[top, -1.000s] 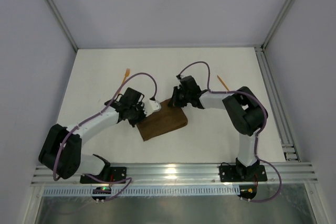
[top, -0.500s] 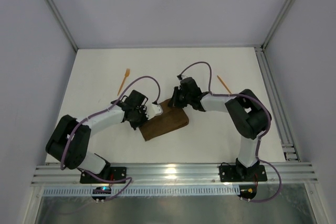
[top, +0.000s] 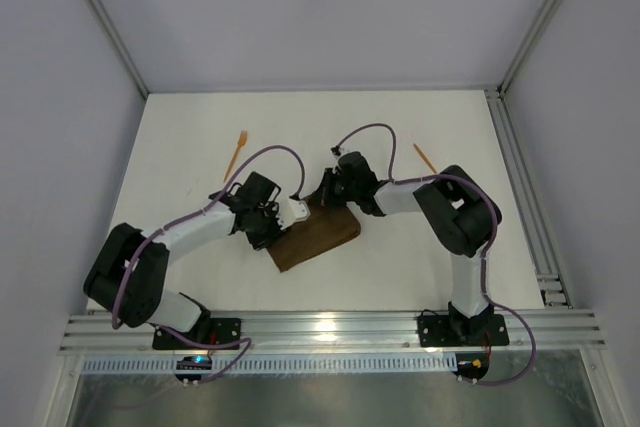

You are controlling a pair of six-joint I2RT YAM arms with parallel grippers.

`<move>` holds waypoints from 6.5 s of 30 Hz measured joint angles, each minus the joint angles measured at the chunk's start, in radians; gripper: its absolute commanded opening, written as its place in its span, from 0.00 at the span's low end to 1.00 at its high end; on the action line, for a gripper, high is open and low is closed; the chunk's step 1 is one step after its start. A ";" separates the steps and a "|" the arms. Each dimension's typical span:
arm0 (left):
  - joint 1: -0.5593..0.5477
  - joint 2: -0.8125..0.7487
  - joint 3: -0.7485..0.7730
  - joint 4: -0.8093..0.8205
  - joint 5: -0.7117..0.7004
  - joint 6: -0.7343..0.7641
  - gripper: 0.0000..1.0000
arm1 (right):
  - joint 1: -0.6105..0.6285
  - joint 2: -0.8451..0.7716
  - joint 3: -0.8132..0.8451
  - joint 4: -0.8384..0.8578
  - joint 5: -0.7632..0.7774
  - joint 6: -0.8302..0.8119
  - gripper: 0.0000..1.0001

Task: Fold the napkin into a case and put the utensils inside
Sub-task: Smooth out the 2/3-rectangle-folded napkin at the center of the board, then pick up the 2/3-rectangle-folded napkin at the center of the board, then fold the 2/3-rectangle-folded napkin at the center of the board.

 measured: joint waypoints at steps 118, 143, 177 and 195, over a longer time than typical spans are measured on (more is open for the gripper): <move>-0.002 0.003 -0.037 0.143 -0.027 -0.093 0.16 | -0.141 -0.601 -0.202 -0.309 -0.060 -0.247 0.65; -0.002 0.001 -0.049 0.188 -0.029 -0.087 0.16 | 0.106 -0.528 -0.303 -0.600 0.105 -1.953 0.77; -0.002 0.000 -0.052 0.196 -0.023 -0.037 0.16 | 0.183 -0.513 -0.108 -0.955 -0.079 -1.793 0.03; -0.002 0.030 -0.047 0.256 -0.027 0.019 0.15 | -0.051 -0.433 -0.091 -0.870 -0.366 -1.395 0.08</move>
